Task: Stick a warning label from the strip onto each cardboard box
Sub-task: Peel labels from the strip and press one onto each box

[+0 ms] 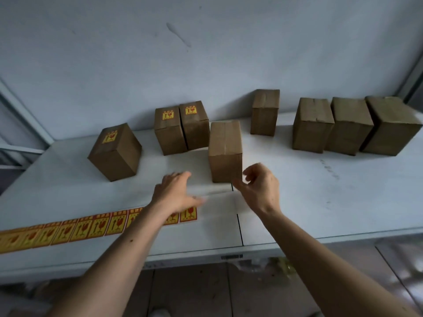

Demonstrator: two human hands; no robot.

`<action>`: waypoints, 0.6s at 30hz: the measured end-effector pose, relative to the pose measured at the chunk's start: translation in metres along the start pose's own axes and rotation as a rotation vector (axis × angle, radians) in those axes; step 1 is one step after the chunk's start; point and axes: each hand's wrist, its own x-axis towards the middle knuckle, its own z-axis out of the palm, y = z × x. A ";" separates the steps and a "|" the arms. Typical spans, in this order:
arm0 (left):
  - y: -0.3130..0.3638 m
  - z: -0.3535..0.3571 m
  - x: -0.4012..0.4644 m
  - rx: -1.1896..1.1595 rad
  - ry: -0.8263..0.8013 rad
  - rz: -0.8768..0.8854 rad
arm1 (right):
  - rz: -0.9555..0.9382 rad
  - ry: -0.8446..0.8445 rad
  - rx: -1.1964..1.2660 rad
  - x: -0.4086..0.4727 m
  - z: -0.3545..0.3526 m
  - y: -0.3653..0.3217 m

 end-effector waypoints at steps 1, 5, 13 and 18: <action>-0.006 0.004 -0.005 0.000 -0.089 -0.025 | -0.009 -0.049 -0.021 -0.006 0.003 0.003; -0.016 0.016 -0.015 -0.012 -0.103 -0.014 | -0.122 -0.195 -0.100 -0.023 0.014 0.006; -0.002 0.033 -0.015 -0.126 0.035 0.102 | -0.303 -0.284 -0.201 -0.027 0.026 -0.004; 0.013 0.043 -0.013 -0.347 0.018 0.165 | -0.280 -0.253 -0.196 -0.024 0.026 -0.004</action>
